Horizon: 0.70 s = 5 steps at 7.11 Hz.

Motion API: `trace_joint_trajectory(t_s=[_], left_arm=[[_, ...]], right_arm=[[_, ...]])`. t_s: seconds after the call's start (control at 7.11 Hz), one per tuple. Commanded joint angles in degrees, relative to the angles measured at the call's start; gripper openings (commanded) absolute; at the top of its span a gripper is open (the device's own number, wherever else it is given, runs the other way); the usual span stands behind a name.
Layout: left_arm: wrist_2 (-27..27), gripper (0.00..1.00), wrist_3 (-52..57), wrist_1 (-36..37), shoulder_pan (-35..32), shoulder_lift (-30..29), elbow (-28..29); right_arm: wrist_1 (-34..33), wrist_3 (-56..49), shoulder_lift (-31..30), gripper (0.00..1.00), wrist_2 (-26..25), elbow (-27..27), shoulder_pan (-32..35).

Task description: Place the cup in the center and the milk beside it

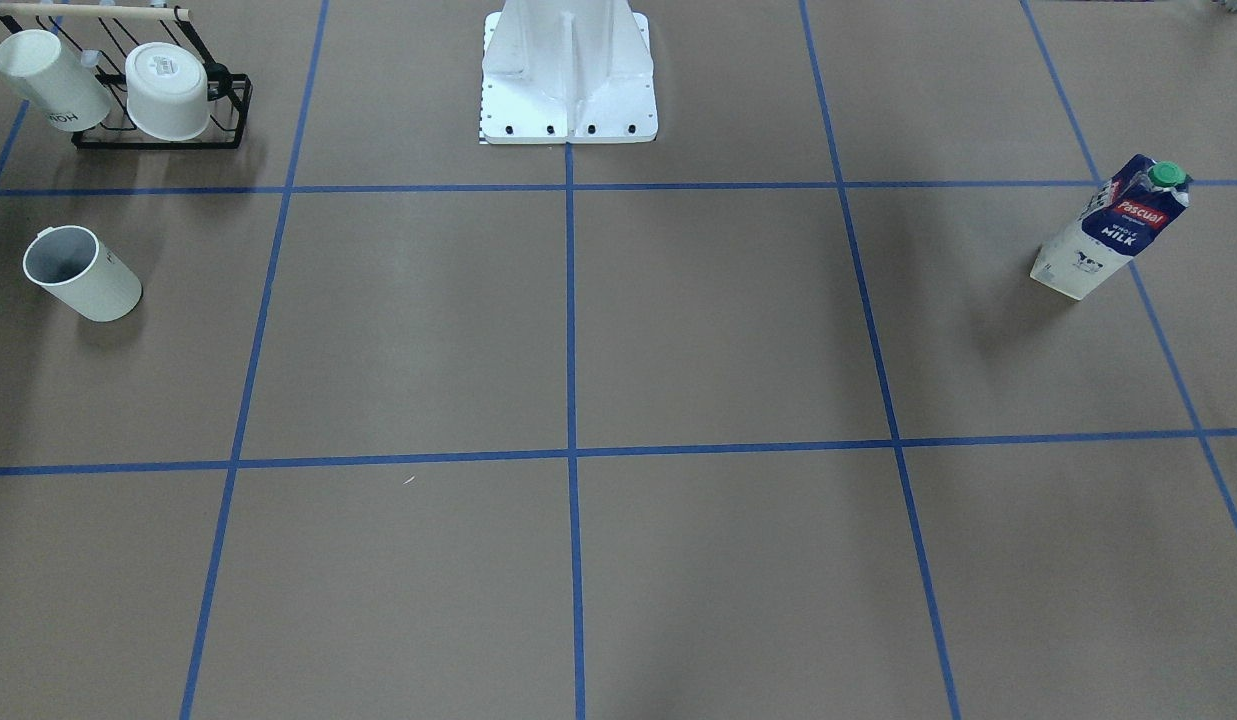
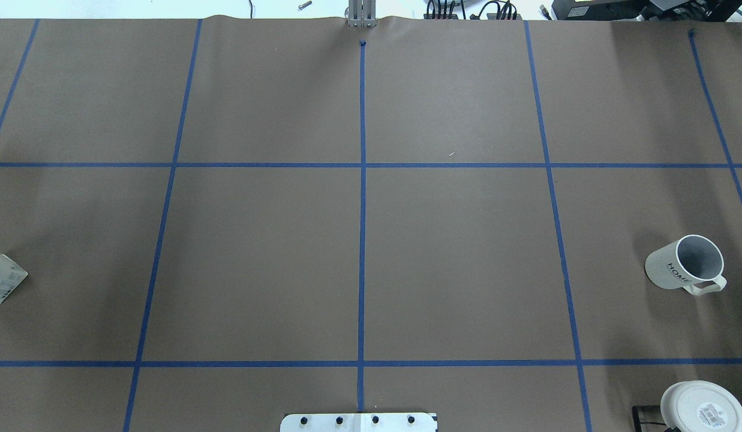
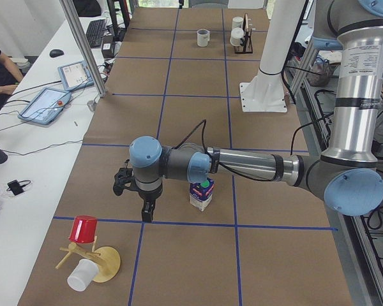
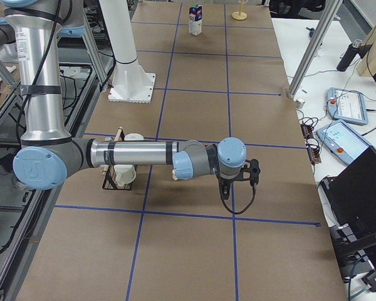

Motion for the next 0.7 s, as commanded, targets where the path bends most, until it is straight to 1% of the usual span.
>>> trace_joint_trajectory(t_s=[0.0,0.14,0.28,0.42,0.56], left_arm=[[-0.04,0.98,0.02,-1.29,-0.04,0.27,1.65],[-1.17,0.98,0.02,-1.38,-0.04,0.45,1.48],[-2.66,0.98,0.02,-1.47,-0.04,0.45,1.56],[-2.94,0.98,0.02,-1.64,-0.04,0.63,1.56],[-2.94,0.98,0.02,-1.65,-0.13,0.72,1.47]], right_arm=[[4.58,4.55,-3.7,1.0,1.16,6.54,-5.69],[4.86,4.84,-5.99,1.0,-0.58,9.28,-9.65],[5.38,4.85,-7.93,1.0,-5.64,10.35,-12.82],[7.39,4.85,-10.03,1.0,-7.7,11.76,-13.98],[9.06,4.85,-12.32,1.0,-7.89,11.68,-15.21]])
